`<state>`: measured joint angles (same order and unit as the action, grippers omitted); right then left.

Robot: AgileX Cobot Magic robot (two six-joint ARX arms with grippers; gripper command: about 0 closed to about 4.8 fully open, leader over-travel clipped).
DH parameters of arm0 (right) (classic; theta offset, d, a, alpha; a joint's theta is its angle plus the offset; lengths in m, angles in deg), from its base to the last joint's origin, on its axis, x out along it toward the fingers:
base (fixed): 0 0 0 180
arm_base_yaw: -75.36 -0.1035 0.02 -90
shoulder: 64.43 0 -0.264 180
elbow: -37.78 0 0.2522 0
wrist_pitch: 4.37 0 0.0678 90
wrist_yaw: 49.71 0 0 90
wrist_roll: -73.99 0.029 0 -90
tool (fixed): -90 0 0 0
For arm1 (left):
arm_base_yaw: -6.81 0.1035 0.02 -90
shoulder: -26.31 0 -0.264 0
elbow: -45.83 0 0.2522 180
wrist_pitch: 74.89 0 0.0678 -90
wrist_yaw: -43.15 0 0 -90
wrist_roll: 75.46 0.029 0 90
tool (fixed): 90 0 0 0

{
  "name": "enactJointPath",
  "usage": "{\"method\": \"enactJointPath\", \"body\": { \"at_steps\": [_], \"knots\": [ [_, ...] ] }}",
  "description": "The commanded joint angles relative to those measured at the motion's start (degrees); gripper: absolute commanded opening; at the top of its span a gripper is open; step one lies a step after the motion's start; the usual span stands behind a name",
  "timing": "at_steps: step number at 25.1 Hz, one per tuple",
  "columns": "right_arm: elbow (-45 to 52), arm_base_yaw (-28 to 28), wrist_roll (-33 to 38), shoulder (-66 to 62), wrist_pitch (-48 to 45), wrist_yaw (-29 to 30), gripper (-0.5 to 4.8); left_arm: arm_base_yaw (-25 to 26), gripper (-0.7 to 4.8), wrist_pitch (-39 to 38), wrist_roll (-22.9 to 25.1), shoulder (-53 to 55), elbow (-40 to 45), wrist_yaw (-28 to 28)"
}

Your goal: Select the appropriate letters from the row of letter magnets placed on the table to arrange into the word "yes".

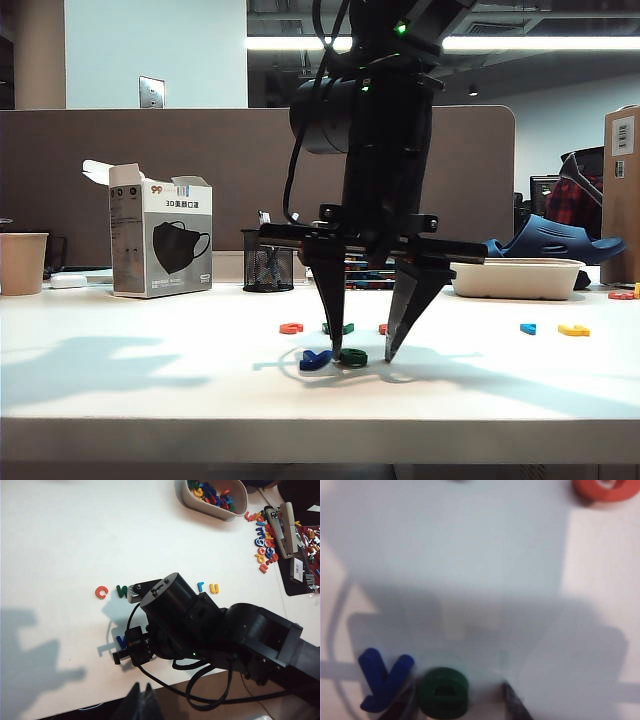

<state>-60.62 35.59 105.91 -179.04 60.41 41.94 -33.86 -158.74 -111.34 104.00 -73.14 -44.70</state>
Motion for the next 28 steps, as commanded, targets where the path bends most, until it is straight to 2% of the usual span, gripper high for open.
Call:
{"method": "enactJointPath", "body": {
  "at_steps": [1, 28],
  "knots": [
    [0.5, 0.0, 0.2, -0.4, 1.8, -0.3, 2.12, 0.0, -0.05, 0.4, -0.1, -0.2, -0.2, 0.2],
    [0.4, 0.7, -0.2, 2.6, 2.5, -0.4, 2.12, 0.0, -0.05, 0.4, -0.1, -0.2, -0.2, 0.2]
  ]
}}
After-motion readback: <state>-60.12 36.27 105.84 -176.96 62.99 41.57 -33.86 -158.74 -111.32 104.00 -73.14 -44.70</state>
